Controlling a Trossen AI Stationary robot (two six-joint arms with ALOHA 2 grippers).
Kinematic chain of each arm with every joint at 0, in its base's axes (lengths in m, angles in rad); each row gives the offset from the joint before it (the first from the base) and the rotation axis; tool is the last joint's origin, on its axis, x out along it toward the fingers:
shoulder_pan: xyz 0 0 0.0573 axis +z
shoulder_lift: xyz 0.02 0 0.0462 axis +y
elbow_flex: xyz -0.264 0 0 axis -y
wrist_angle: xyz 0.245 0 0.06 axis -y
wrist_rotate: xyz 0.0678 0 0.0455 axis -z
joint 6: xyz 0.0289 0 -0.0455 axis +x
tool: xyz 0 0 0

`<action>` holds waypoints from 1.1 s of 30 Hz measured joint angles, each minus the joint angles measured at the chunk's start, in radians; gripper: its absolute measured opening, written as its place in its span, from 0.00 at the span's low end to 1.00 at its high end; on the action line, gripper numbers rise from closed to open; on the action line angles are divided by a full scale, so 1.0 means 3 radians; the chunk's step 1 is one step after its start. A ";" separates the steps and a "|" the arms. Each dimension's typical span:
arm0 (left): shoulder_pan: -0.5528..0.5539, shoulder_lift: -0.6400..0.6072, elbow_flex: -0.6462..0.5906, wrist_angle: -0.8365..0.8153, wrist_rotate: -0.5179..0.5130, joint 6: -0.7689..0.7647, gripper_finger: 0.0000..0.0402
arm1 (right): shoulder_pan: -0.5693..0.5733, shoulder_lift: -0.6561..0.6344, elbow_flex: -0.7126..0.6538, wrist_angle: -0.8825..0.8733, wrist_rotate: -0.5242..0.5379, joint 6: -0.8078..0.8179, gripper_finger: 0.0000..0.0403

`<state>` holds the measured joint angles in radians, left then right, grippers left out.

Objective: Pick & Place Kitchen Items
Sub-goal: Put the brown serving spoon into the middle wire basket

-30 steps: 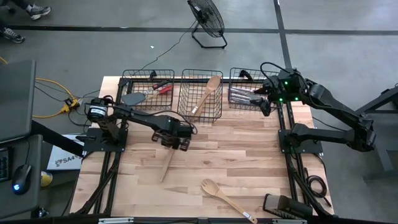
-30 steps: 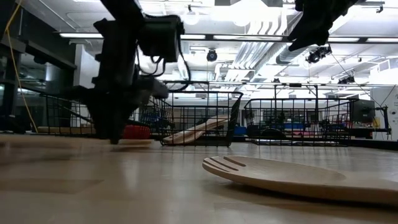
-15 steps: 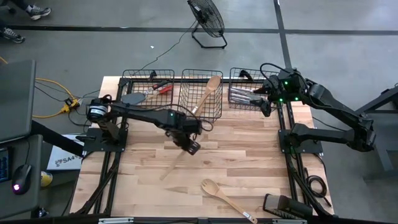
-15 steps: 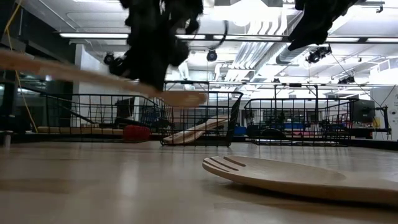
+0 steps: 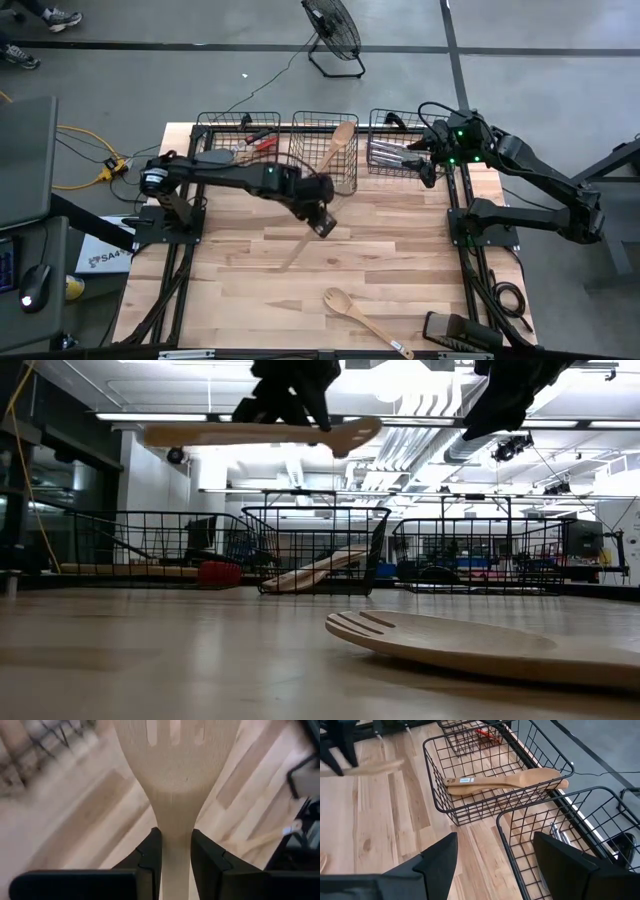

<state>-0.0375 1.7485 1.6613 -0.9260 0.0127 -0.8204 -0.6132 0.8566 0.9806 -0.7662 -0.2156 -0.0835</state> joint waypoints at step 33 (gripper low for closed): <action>0.1263 0.0263 0.0779 0.0371 -0.1493 0.1734 0.18 | 0.0000 0.0001 0.0000 0.0051 0.0075 -0.0051 0.62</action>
<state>0.3415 1.8274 1.8950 -0.8148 -0.4352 -0.3001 -0.6132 0.8570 0.9806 -0.7509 -0.1933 -0.0988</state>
